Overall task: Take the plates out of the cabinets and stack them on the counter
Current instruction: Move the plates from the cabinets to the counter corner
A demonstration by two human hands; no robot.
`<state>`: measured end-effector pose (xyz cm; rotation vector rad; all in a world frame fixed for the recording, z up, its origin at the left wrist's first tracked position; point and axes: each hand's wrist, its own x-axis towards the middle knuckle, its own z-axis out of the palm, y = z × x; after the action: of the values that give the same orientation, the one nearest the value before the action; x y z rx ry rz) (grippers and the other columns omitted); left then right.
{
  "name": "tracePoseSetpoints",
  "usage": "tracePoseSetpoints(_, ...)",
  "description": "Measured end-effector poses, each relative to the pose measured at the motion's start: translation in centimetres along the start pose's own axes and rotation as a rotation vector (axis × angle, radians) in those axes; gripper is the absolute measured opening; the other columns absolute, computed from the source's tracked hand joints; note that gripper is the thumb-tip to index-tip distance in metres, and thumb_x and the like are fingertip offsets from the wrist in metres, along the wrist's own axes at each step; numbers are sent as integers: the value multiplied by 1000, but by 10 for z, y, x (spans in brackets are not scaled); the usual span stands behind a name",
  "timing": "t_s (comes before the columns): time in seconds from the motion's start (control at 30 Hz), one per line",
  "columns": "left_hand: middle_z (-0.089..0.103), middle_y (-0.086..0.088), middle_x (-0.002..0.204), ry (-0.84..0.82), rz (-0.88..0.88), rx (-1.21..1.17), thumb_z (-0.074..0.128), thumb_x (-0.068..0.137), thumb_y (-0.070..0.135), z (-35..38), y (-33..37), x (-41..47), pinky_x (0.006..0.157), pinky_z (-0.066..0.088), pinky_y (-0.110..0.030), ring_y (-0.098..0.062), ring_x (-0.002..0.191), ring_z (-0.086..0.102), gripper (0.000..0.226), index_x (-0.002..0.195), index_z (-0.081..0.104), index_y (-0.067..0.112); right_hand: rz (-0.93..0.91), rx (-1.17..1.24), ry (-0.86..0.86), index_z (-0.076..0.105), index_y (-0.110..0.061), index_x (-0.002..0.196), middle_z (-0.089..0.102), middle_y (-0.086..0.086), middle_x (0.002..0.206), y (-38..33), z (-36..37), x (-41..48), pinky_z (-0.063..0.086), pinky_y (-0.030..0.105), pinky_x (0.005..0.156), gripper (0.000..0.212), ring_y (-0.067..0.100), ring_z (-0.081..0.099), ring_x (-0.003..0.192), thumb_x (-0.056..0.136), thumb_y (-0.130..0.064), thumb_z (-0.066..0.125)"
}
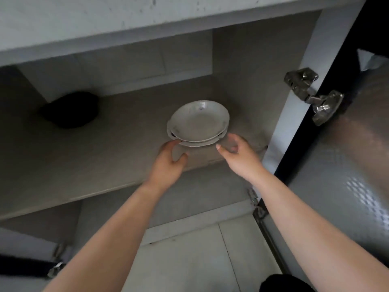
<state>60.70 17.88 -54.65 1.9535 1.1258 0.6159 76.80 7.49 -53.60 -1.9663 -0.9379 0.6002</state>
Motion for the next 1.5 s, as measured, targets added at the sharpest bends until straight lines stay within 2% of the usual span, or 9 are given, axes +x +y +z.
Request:
tracePoseSetpoints(0.17, 50, -5, 125, 104, -21, -22, 61, 86, 12, -10, -1, 21, 102, 39, -30, -20, 117, 49, 41, 126, 51, 8, 6, 88, 110, 45, -6, 132, 55, 11, 131, -12, -8, 37, 33, 17, 78, 47, 24, 51, 119, 91, -25, 58)
tracePoseSetpoints(0.27, 52, 4, 112, 141, 5, -43, 61, 87, 9, -13, 10, 35, 85, 39, -18, -12, 103, 51, 30, 116, 58, 5, 31, 108, 121, 46, -5, 131, 56, 11, 132, -18, -9, 59, 36, 20, 85, 47, 25, 51, 122, 91, -26, 57)
tracePoseSetpoints(0.37, 50, -13, 128, 131, -30, 13, 63, 85, 19, -8, 3, 49, 101, 40, -30, -23, 116, 51, 37, 118, 57, 6, 31, 125, 107, 57, -11, 120, 64, 10, 119, -15, -1, 75, 45, 32, 90, 38, 27, 59, 112, 88, -30, 59)
tracePoseSetpoints(0.47, 60, -21, 114, 87, -63, 104, 56, 74, 39, -3, -11, 59, 96, 46, -39, -34, 114, 54, 45, 106, 64, 8, 36, 135, 85, 60, -13, 115, 66, 8, 114, -12, 6, 83, 48, 33, 84, 34, 26, 61, 106, 86, -32, 61)
tracePoseSetpoints(0.6, 67, -18, 101, 82, -52, 179, 50, 70, 43, -1, -21, 65, 91, 48, -42, -36, 108, 58, 48, 99, 65, 7, 34, 84, 92, 59, -12, 116, 65, 10, 117, -3, 8, 91, 42, 27, 77, 34, 28, 59, 108, 88, -29, 60)
tracePoseSetpoints(0.7, 67, -19, 105, 66, -17, 210, 57, 79, 26, -2, -16, 71, 96, 44, -46, -34, 109, 57, 34, 103, 64, 3, 39, 148, 78, 59, -12, 114, 65, 10, 113, 3, 7, 97, 51, 40, 85, 33, 30, 62, 103, 86, -27, 63)
tracePoseSetpoints(0.9, 63, -17, 112, 123, -127, 58, 50, 65, 51, 8, -35, 98, 98, 46, -41, -32, 112, 56, 63, 112, 62, 11, 33, 289, 30, 58, -19, 119, 64, 7, 116, 17, 9, 107, 52, 50, 91, 34, 26, 62, 105, 85, -20, 63)
tracePoseSetpoints(1.07, 44, -17, 142, 63, -145, 42, 56, 89, 18, 15, -9, 90, 107, 31, -26, -28, 129, 45, 54, 138, 39, 3, 69, 460, -9, 54, -15, 124, 59, 6, 112, 17, 7, 103, 54, 42, 83, 35, 26, 60, 105, 89, -7, 58)
tracePoseSetpoints(1.5, 52, -17, 132, 218, -186, -186, 54, 80, -9, 20, 0, 56, 97, 39, -26, -28, 121, 50, 54, 133, 43, 1, 68, 458, -22, 56, -12, 117, 62, 11, 115, 20, 8, 86, 54, 47, 87, 32, 28, 62, 105, 87, -4, 61)
